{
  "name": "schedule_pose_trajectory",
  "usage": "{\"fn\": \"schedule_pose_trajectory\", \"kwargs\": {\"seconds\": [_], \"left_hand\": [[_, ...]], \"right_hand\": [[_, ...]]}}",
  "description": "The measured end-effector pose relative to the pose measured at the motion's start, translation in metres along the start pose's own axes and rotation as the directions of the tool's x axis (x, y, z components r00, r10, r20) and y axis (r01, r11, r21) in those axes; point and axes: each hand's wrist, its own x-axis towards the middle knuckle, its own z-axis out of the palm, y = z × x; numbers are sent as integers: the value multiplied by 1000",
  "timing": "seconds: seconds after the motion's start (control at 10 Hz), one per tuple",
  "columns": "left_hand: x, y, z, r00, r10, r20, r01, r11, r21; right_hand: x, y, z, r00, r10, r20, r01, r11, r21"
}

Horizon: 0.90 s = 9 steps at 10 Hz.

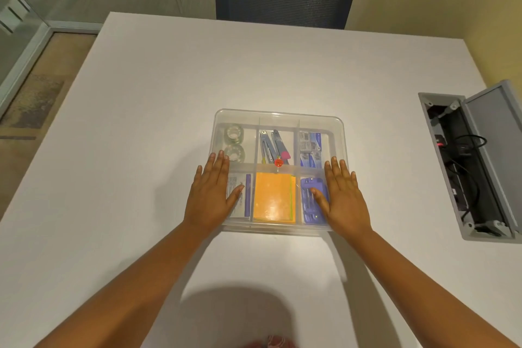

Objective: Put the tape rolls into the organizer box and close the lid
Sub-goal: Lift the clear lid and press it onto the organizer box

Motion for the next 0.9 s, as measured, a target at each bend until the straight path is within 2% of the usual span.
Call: {"fn": "schedule_pose_trajectory", "kwargs": {"seconds": [0.1, 0.4, 0.5, 0.7, 0.8, 0.9], "left_hand": [[-1, -1, 0, 1000, 3, -2, -3, 1000, -28], [2, 1, -8, 997, 9, 71, -13, 998, 57], [1, 9, -19, 999, -2, 39, -1, 996, 86], [22, 29, -68, 990, 1, -139, 19, 990, 137], [37, 35, -101, 972, 33, -233, 1, 989, 145], [49, 40, -129, 948, 62, -311, -15, 989, 150]], "right_hand": [[-1, -3, -2, 1000, -5, -5, 5, 1000, 3], [-1, -2, -8, 997, -28, 66, 34, 994, -100], [-2, -4, -18, 999, -20, 30, 24, 991, -134], [2, -12, -64, 993, -14, -115, -3, 989, -149], [9, -21, -95, 973, -32, -227, -2, 988, -151], [16, -30, -122, 961, -32, -276, -10, 989, -149]]}}
